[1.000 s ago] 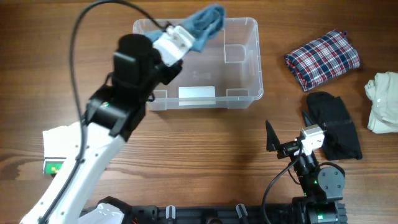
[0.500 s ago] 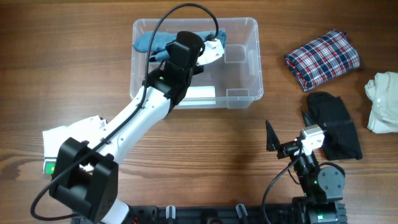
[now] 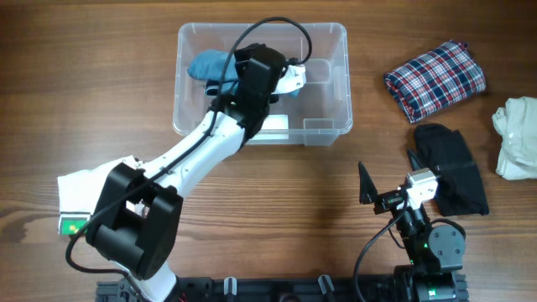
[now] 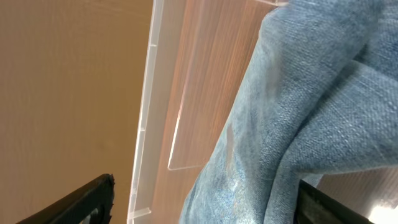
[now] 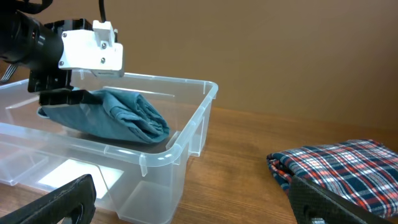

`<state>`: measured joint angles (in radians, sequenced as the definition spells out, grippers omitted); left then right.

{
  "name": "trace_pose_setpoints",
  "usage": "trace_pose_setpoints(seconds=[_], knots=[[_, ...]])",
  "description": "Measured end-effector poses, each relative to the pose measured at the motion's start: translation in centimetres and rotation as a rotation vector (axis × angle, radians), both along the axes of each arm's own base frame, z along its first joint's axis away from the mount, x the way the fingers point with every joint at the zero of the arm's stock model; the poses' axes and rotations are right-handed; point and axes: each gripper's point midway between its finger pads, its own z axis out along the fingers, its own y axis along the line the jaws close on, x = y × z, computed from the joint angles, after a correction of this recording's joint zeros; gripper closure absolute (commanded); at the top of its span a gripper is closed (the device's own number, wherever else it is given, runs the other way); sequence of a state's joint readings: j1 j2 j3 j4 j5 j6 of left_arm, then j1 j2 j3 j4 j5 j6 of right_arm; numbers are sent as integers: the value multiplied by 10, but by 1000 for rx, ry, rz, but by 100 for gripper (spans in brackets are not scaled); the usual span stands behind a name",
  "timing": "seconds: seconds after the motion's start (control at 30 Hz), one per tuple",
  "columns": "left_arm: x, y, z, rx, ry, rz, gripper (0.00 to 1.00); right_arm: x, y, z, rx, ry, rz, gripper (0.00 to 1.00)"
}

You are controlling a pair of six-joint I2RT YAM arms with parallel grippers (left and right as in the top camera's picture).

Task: Pack container
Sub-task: 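Carry the denim into the left side of the clear box and release, then return the left gripper to the white T-shirt and grasp it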

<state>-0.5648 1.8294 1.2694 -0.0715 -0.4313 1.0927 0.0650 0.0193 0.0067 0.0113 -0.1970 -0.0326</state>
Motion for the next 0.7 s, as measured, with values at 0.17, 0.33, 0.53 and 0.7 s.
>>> trace_pose_setpoints(seconds=[0.17, 0.33, 0.53, 0.7], knots=[[-27, -20, 2, -35, 7, 83, 9, 0, 0, 0, 0, 0, 0, 0], [-67, -29, 36, -206, 26, 156, 0, 0, 0, 0, 0, 0, 0, 0], [-104, 46, 74, -556, 87, 540, 0, 0, 0, 0, 0, -1, 0, 0], [-158, 136, 82, -705, 215, 868, 0, 0, 0, 0, 0, -1, 0, 0]])
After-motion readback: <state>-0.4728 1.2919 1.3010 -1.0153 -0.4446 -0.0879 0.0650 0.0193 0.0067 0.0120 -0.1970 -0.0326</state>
